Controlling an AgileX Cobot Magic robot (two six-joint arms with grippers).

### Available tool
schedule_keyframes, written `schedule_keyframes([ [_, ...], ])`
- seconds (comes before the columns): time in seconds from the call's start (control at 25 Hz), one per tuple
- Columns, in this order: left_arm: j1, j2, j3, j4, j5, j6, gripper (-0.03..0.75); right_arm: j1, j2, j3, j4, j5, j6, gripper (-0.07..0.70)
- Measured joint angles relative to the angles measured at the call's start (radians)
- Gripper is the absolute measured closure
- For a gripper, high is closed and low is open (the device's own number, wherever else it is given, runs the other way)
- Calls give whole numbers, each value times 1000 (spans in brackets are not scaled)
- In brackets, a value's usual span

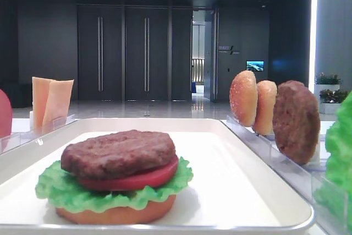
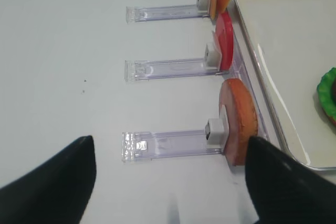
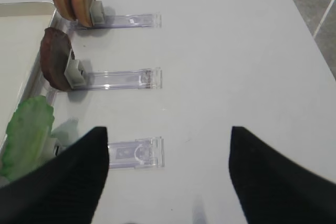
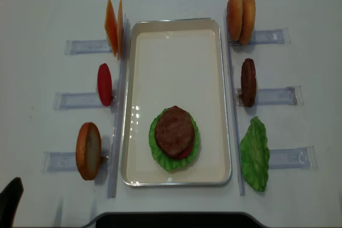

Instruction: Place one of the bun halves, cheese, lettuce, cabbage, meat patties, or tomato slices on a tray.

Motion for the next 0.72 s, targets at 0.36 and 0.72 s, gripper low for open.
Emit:
schedule_keyframes([
  [0.36, 0, 0, 0, 0, 0, 0, 24, 7, 0, 0, 4, 0, 0, 166],
  [0.72, 0, 0, 0, 0, 0, 0, 24, 7, 0, 0, 4, 0, 0, 166],
])
